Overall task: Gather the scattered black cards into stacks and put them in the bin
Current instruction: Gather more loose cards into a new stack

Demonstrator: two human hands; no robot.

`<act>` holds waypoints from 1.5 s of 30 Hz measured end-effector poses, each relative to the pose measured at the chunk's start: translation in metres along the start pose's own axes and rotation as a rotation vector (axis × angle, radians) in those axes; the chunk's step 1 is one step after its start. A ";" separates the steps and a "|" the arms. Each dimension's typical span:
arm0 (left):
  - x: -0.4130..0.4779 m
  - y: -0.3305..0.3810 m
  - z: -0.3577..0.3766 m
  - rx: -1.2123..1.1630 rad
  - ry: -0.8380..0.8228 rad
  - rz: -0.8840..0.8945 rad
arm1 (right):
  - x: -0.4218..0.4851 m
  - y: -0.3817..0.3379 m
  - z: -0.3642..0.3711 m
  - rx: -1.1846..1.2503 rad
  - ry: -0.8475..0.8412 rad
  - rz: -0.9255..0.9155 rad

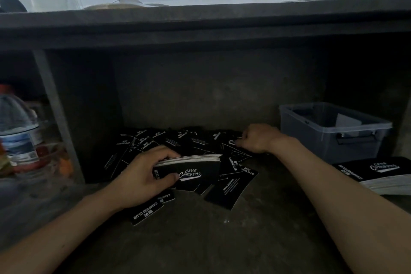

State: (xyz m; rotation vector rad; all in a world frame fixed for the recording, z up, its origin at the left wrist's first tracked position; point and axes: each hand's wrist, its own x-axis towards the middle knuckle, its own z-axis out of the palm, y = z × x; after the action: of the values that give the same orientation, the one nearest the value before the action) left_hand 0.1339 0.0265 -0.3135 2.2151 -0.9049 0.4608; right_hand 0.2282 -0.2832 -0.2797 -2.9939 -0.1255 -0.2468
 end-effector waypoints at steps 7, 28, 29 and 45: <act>-0.001 0.001 0.000 -0.006 -0.015 0.002 | -0.019 0.007 -0.010 0.286 -0.032 0.149; -0.002 -0.003 0.000 -0.095 -0.046 -0.038 | -0.028 0.004 -0.005 0.213 -0.093 0.131; -0.002 -0.003 0.000 -0.094 -0.050 -0.036 | -0.028 0.003 -0.006 0.246 -0.104 0.155; 0.000 -0.003 0.002 -0.069 -0.035 -0.033 | -0.038 -0.024 -0.034 1.375 0.279 0.050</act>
State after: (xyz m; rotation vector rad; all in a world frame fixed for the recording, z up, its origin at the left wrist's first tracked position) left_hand 0.1361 0.0264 -0.3163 2.1778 -0.8885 0.3706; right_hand 0.1833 -0.2670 -0.2503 -1.5820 -0.1163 -0.3631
